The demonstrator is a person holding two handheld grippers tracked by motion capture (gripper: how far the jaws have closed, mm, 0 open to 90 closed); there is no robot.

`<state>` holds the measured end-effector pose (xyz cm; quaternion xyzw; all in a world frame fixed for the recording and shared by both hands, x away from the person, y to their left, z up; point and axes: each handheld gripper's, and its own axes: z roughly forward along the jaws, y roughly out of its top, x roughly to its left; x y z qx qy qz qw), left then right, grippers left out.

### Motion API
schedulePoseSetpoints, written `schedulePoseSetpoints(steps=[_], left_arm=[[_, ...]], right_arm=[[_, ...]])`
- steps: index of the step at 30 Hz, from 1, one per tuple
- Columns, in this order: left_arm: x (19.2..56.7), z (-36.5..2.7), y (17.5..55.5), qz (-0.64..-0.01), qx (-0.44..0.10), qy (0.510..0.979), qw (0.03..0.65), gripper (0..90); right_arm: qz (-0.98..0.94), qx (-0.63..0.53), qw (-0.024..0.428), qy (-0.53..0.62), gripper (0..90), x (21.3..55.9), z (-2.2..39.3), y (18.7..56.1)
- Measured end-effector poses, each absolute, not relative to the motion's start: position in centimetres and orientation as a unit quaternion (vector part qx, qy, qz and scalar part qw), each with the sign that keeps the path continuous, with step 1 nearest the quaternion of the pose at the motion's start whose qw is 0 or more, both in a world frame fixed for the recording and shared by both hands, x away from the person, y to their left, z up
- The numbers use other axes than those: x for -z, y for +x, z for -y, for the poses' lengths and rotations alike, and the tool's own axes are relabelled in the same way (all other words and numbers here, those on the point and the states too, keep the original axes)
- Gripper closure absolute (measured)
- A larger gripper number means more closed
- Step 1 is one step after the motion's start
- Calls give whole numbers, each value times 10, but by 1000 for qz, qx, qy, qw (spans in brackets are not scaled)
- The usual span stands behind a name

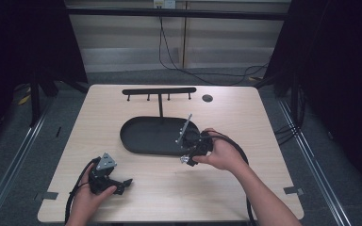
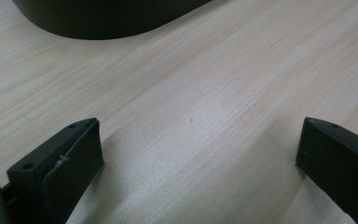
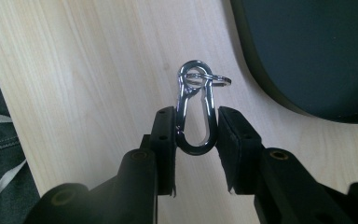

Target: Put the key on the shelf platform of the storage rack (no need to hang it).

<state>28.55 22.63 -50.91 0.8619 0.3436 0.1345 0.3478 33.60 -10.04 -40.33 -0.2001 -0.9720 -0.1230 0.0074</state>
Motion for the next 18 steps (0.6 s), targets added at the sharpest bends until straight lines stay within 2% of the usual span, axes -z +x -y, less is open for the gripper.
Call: schedulePoseSetpoints(steps=[18], left_arm=[[509, -226, 286, -344, -134, 861, 350, 0]], right_arm=[[969, 126, -3, -212, 684, 397, 97, 350]])
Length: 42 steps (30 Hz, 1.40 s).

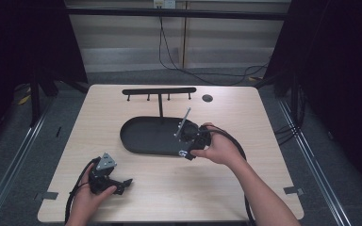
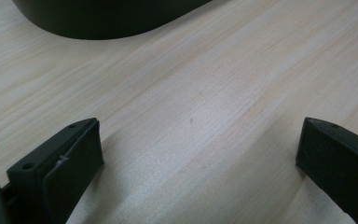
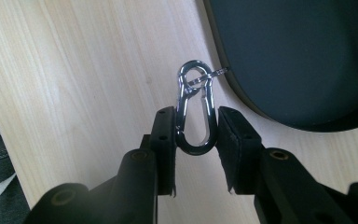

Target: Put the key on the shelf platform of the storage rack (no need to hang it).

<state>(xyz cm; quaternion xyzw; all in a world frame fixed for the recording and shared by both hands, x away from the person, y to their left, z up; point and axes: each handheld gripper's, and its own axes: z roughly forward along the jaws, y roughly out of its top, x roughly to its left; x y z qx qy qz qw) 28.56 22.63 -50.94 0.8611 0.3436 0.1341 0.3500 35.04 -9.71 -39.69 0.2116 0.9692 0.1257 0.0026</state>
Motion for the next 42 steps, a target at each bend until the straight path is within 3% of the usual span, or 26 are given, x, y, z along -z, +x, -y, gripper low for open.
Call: schedulePoseSetpoints(steps=[42], left_arm=[[509, -226, 286, -344, -134, 861, 350, 0]], right_arm=[[-957, -136, 32, 255, 684, 399, 92, 387]])
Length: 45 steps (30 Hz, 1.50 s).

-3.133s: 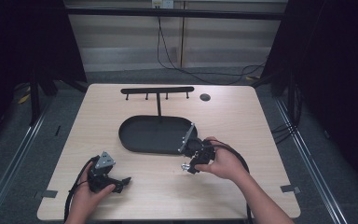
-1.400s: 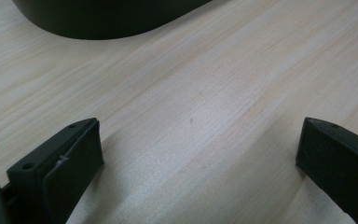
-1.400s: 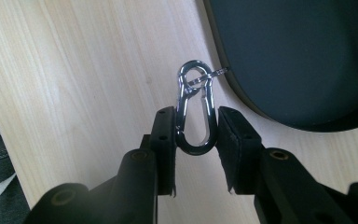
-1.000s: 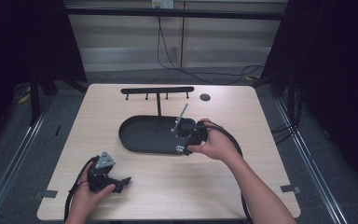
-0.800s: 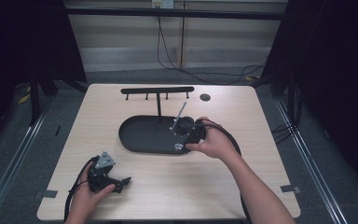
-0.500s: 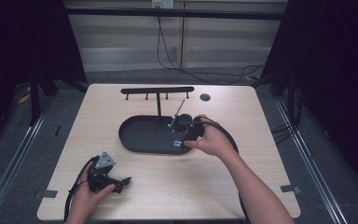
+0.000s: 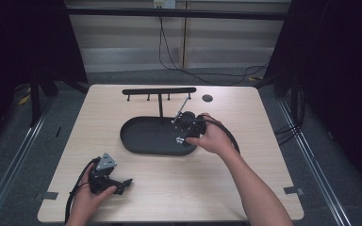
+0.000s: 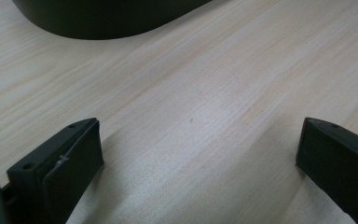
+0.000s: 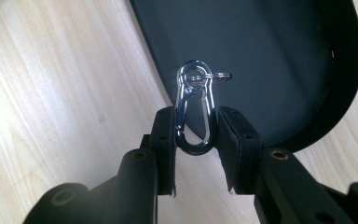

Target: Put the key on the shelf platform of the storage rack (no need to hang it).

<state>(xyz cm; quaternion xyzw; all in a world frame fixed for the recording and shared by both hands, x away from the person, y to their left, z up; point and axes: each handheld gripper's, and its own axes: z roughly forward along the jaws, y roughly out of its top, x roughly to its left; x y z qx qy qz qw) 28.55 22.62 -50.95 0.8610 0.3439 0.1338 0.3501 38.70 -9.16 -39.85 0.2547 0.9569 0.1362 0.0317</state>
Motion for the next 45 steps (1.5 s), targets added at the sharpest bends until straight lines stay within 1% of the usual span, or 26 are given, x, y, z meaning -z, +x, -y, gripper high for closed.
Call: schedulePoseSetpoints(steps=[23, 45], left_arm=[[509, -226, 285, -344, -134, 862, 348, 0], [509, -226, 286, -343, -134, 862, 348, 0]], right_arm=[[-943, -148, 47, 295, 683, 413, 89, 407], [-937, -163, 58, 303, 683, 430, 84, 411]])
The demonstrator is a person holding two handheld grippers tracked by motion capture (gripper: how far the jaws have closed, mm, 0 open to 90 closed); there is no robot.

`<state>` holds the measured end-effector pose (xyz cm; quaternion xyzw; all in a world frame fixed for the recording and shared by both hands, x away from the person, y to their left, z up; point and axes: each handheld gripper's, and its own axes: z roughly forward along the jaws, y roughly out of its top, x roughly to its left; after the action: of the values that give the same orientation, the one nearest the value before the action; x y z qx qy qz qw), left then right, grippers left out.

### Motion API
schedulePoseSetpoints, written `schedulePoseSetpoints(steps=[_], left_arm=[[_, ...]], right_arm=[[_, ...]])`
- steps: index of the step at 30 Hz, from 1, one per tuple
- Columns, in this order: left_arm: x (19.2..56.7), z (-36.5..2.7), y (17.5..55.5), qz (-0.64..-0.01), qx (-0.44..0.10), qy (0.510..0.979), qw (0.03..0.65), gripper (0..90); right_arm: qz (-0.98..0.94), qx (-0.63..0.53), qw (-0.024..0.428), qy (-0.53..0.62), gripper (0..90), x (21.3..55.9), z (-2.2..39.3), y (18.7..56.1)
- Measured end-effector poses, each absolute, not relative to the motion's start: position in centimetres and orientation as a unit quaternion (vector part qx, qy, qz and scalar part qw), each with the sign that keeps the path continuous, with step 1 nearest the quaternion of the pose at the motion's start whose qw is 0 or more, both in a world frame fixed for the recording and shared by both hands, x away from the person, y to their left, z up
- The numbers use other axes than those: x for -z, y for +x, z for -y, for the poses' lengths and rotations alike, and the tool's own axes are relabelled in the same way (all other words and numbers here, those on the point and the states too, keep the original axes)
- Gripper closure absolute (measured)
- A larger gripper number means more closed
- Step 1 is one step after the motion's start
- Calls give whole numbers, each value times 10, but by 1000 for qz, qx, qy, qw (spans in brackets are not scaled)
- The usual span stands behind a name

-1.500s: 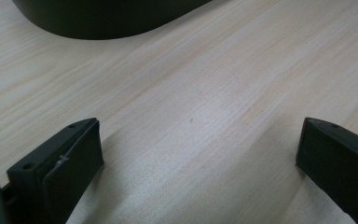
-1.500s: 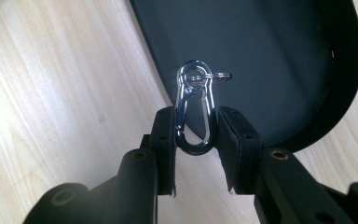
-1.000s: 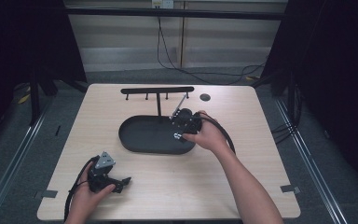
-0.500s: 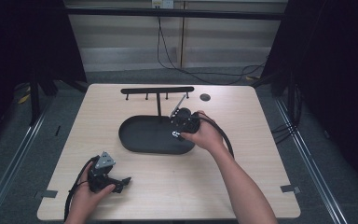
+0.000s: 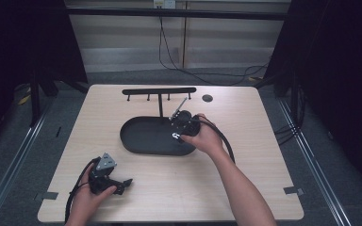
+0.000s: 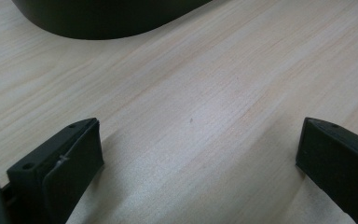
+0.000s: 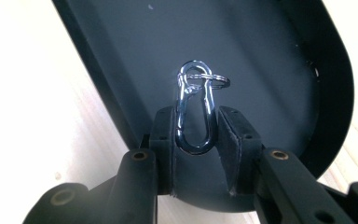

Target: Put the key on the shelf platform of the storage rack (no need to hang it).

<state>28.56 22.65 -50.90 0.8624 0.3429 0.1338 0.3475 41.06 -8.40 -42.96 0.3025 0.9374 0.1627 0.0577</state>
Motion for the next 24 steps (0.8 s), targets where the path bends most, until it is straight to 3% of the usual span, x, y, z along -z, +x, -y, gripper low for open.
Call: schedulePoseSetpoints(steps=[24], left_arm=[[509, -226, 286, -343, -134, 861, 350, 0]], right_arm=[[-936, -160, 58, 308, 683, 448, 77, 413]])
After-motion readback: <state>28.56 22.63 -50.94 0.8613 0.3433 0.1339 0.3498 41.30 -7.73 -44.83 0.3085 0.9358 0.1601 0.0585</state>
